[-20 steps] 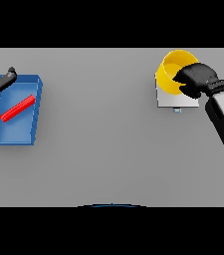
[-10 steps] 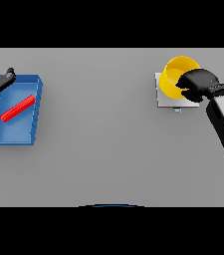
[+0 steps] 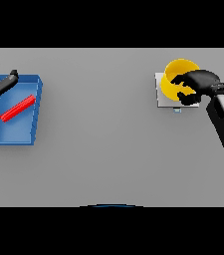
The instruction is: Pick up the red beaker and tilt it to pour out 1 green nut into yellow bowl. Pick up the yellow bowl and place it on the metallic measuring scale.
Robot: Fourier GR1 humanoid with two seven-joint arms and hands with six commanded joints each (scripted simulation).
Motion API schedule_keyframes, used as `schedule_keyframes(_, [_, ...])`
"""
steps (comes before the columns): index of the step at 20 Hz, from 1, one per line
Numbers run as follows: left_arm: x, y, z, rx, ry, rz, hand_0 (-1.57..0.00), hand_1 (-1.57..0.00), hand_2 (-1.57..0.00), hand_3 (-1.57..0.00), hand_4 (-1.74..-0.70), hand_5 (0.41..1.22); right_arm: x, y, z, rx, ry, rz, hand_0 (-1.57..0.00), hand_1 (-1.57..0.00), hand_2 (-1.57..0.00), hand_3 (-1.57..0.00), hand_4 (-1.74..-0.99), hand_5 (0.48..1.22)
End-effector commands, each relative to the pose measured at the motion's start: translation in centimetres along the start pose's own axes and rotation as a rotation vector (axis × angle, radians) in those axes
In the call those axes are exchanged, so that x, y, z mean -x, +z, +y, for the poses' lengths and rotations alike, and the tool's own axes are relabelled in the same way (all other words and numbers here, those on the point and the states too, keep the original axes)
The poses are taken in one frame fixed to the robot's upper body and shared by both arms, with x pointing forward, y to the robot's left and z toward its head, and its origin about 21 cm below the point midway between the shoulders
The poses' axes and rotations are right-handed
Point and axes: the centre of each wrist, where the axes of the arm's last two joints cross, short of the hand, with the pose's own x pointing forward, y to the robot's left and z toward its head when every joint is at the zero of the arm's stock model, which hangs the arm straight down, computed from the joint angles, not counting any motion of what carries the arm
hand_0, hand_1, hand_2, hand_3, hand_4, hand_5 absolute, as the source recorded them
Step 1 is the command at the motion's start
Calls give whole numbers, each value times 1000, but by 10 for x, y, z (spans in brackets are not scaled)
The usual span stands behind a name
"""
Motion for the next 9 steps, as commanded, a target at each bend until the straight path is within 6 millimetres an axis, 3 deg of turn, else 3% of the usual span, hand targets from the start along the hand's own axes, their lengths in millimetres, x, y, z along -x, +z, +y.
schedule_keyframes(1, [0, 0, 2, -4, -10, 12, 1, 1, 1, 1, -831, 754, -3, -2, 0, -1, 7, -2, -387, -380, -300, -258, -1476, 847])
schedule_keyframes(4, [-8, 3, 3, -5, -10, -1, 1, 1, 1, 1, -835, 752, -1, -3, 2, -15, 42, 5, -198, -194, -153, -131, -1435, 817])
schedule_keyframes(9, [-6, 4, 6, -15, -10, -6, 1, 1, 1, 1, -833, 760, -3, 0, 6, -51, 52, 15, -64, -63, -50, -42, -1390, 779])
